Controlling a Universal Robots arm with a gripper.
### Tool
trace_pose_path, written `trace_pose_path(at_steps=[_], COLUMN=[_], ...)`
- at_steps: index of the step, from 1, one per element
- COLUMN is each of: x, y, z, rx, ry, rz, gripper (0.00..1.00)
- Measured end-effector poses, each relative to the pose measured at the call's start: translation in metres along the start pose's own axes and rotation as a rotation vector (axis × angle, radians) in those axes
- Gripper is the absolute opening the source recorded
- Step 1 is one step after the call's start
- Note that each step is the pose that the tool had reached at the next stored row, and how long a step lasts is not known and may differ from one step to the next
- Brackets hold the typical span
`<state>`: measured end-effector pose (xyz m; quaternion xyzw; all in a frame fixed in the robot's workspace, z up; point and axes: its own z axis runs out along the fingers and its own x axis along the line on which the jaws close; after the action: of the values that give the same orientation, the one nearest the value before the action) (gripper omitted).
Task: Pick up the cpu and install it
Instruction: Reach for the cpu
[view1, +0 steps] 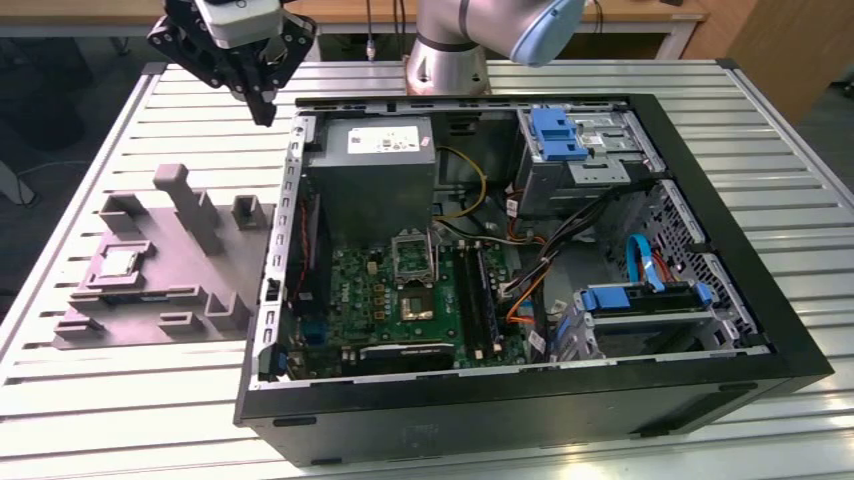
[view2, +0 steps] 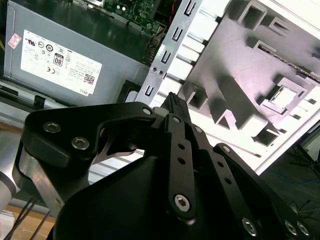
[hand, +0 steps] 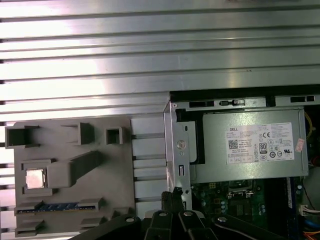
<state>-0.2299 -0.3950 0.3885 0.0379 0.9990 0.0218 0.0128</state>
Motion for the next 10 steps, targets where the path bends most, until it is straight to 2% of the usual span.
trace_pose_path(at_steps=[10], x=[0.0027], y=[-0.0002], z=[-0.0001], rx=[0.0], ry=[0.0], rz=[0.0], gripper=[0.11])
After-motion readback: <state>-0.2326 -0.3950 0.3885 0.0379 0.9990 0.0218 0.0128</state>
